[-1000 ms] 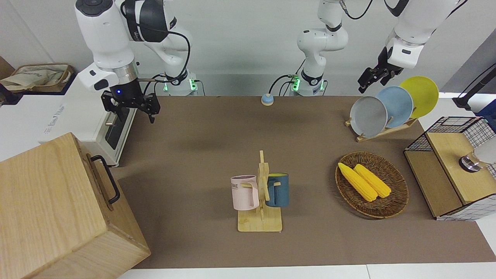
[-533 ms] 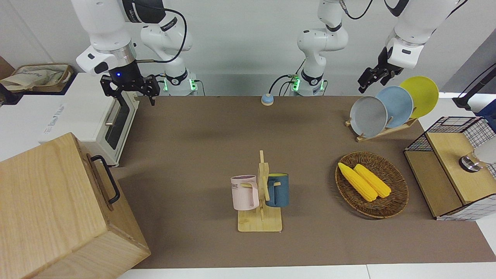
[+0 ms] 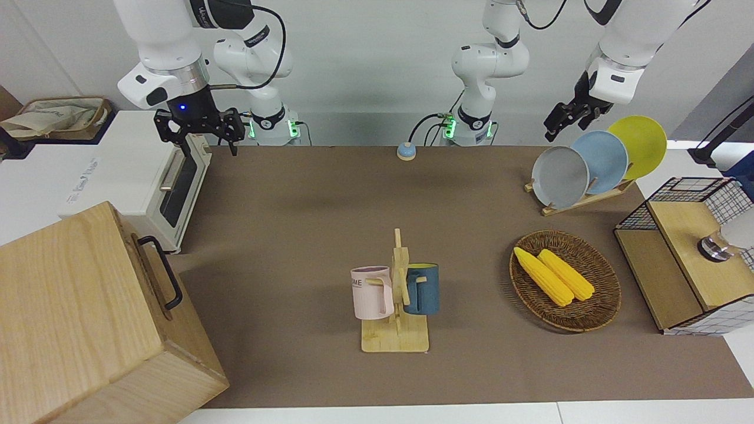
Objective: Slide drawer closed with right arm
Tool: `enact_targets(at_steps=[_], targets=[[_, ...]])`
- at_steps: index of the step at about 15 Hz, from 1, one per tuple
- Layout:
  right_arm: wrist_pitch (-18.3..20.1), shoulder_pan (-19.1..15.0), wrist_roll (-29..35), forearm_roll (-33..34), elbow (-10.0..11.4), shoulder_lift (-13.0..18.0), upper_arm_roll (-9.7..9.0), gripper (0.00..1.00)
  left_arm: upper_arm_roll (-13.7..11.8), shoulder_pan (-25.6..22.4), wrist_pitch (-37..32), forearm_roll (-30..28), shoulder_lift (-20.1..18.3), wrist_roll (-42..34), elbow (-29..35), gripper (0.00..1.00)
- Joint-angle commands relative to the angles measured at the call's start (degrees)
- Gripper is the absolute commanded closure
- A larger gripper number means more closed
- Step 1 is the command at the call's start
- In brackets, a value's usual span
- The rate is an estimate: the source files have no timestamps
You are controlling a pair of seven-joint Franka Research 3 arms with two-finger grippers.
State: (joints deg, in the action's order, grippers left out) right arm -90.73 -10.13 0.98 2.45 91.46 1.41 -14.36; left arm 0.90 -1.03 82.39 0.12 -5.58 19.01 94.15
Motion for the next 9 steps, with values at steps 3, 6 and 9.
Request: enact_targets(at_steps=[3,6,9], targets=[[2.75,8.98,-1.51,-1.57,-1.37,-0.26,9.08,0.011,-0.29,0.24,-0.12,-0.21,-0.48,-0.55,-0.02,0.01],[3.89,11.8,-1.51,-1.66,-2.69,-1.23,11.73,0.011,-0.29,0.24,-0.12,-0.21,-0.48,-0.55,-0.02,0.01],[3.98,11.8,-1.51,-1.66,-2.69,-1.23,11.81,0.011,-0.29,0.24,-0.12,-0.21,-0.48,-0.55,-0.02,0.01]])
